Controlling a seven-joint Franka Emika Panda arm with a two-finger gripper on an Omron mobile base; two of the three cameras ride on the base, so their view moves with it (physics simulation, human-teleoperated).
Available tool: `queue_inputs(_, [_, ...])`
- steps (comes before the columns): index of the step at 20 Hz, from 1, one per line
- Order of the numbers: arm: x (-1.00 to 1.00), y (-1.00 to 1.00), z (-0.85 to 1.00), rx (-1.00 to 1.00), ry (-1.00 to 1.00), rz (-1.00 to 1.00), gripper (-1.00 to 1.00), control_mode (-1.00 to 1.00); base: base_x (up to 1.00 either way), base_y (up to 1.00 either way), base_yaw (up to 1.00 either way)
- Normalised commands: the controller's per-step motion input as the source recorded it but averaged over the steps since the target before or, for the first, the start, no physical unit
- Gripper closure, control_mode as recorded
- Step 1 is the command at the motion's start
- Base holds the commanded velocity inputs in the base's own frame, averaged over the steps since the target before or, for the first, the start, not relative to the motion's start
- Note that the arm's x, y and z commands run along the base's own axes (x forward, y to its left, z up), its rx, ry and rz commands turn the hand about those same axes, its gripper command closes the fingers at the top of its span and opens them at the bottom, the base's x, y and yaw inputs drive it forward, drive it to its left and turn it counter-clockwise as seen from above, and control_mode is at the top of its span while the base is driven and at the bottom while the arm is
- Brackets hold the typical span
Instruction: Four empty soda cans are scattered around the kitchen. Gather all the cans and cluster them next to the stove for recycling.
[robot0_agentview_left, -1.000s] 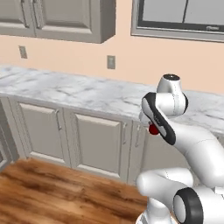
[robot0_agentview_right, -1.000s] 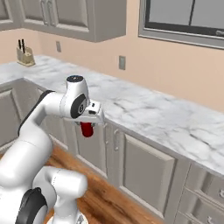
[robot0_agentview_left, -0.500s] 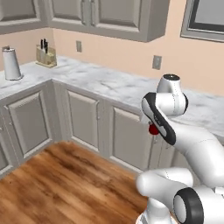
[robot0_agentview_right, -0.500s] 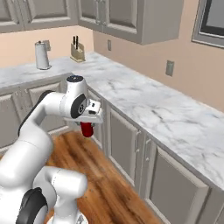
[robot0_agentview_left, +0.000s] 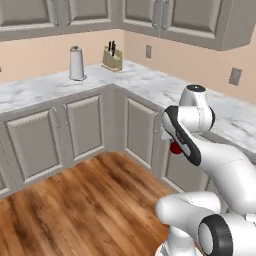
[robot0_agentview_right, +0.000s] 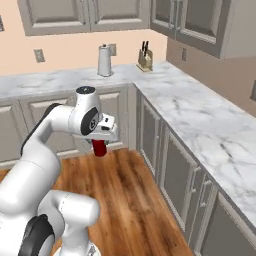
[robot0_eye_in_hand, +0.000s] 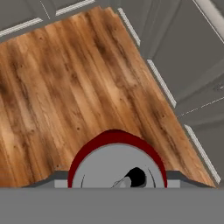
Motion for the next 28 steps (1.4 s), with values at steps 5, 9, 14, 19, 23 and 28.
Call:
queue_inputs(5, [0.00, 0.00, 0.00, 0.00, 0.00, 0.00, 1.00, 1.00, -0.07, 0.06, 0.50])
queue_inputs(9, [0.00, 0.00, 0.00, 0.00, 0.00, 0.00, 1.00, 1.00, 0.02, 0.19, 0.47])
queue_inputs(14, [0.00, 0.00, 0.00, 0.00, 0.00, 0.00, 1.00, 1.00, 0.40, 0.18, 0.37])
queue_inputs(19, [0.00, 0.00, 0.00, 0.00, 0.00, 0.00, 1.00, 1.00, 0.79, 0.03, 0.29])
queue_inputs(23, [0.00, 0.00, 0.00, 0.00, 0.00, 0.00, 1.00, 1.00, 1.00, 0.00, 0.20])
queue_inputs(28, [0.00, 0.00, 0.00, 0.00, 0.00, 0.00, 1.00, 1.00, 1.00, -0.02, 0.10])
